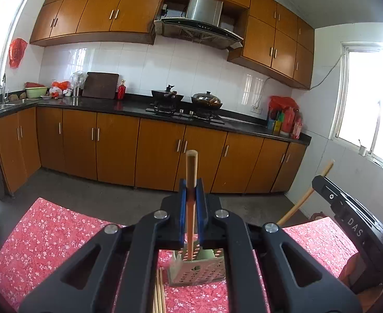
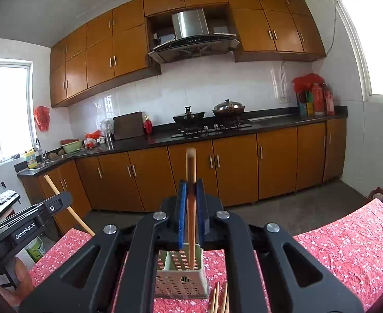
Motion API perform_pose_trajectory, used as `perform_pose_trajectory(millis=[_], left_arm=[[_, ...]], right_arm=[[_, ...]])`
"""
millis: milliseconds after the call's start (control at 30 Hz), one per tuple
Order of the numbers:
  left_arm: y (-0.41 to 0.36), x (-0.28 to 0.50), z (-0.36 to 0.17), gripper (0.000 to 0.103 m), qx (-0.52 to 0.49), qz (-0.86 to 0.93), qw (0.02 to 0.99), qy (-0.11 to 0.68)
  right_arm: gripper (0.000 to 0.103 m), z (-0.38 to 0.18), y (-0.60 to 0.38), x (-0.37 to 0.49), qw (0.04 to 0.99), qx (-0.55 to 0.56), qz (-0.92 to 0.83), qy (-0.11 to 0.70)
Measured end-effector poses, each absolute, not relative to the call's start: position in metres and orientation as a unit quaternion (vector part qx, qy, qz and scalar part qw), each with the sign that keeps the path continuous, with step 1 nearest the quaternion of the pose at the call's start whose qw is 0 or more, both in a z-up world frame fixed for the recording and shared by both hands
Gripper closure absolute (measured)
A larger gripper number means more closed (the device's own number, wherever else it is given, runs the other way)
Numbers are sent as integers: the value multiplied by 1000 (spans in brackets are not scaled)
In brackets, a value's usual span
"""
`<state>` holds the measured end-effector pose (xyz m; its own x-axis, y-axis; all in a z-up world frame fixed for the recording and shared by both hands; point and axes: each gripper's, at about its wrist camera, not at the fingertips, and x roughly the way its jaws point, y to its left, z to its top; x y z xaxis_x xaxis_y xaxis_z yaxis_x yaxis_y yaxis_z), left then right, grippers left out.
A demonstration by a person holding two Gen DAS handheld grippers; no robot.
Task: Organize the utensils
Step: 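Open the right tool to drop the chopstick into the holder, then move the right tool back down to the row of chopsticks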
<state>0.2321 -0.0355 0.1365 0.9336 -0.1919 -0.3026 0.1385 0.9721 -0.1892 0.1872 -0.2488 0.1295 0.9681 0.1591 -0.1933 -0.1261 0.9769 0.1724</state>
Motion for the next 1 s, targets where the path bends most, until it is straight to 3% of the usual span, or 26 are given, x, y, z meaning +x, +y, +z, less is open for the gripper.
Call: perform_pose_trajectory(millis=[33, 100, 400, 667, 833, 1000], left_arm=[[-35, 233, 136, 92, -84, -84, 980, 163], [-32, 231, 136, 82, -84, -82, 980, 162], [-2, 197, 141, 66, -102, -62, 982, 148], [37, 166, 83, 64, -70, -2, 974, 215], [48, 166, 18, 64, -57, 1, 953, 299], [41, 157, -37, 64, -61, -28, 928, 366]], right_arm=[[76, 129, -249, 186, 988, 81, 71, 107], [62, 131, -253, 181, 989, 86, 66, 101], [60, 136, -280, 144, 990, 98, 35, 95], [60, 41, -313, 134, 964, 114, -4, 239], [82, -41, -296, 142, 923, 110, 37, 368], [84, -86, -271, 139, 896, 101, 67, 428]])
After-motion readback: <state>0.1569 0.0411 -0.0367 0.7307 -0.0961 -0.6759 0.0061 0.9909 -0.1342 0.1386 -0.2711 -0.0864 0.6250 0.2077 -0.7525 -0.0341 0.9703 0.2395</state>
